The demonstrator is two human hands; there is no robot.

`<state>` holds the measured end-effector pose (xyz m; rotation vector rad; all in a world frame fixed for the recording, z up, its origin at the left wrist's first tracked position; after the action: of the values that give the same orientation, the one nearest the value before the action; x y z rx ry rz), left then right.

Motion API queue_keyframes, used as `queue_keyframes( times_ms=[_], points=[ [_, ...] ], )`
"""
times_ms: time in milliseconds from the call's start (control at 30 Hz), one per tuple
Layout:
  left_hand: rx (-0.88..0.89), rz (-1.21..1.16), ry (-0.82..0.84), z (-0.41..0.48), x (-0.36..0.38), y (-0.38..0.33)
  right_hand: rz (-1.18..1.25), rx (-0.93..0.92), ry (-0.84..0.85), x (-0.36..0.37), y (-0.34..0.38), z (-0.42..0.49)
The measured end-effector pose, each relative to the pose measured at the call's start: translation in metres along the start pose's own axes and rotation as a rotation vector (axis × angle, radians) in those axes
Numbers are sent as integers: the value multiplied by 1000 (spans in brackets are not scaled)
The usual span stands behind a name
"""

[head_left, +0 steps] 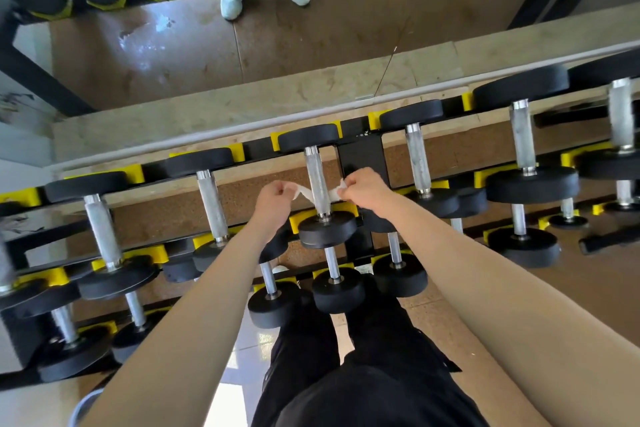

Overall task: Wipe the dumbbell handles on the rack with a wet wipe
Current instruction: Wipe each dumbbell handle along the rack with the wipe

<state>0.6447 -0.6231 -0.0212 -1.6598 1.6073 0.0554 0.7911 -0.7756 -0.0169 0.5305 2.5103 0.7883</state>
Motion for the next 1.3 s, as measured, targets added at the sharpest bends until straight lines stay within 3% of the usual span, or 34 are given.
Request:
queue_keyframes(
  times_ms=[133, 333, 433, 533, 633, 700, 900, 1033, 1133, 1200, 1300],
  points=[
    [-15, 29, 33, 8, 13, -12, 290, -9, -245, -42, 8, 6],
    [-174, -286, -179, 21, -18, -3, 479, -18, -155, 1, 28, 13],
    [-151, -335, -65, 24, -4, -19, 886, 88, -353, -25, 23, 20],
    [-154, -399, 19, 22, 2, -32, 1307, 133, -368, -24, 23, 21],
    [-198, -620, -78, 16, -15, -27, 1221, 171, -180, 12, 31, 15],
    [-158, -660, -124, 6, -22, -25, 1104, 152, -145, 22, 31, 14],
    [197, -233, -30, -37, 3, -59, 867, 27, -243, -27, 1, -1],
    [237, -331, 24, -70, 16, -70, 924, -83, 92, -29, -3, -47],
    [144, -685, 159, -95, 36, -81, 985, -79, 312, -24, -11, -84],
    [104, -801, 205, -108, 48, -87, 1066, -39, 358, -28, -20, -102],
    [93, -662, 151, -125, 68, -95, 1135, -9, 279, -45, -41, -116]
  ],
)
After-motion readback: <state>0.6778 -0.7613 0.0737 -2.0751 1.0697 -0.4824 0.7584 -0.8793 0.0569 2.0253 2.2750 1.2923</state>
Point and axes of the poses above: each hand's wrist, its own z-axis towards the middle knuckle, its own x-axis out of the palm, y = z × x, the point moved 7 cm from there along z, towards the middle knuckle, and after that the axes turned 15 degrees about z, right-handed, at the moved point
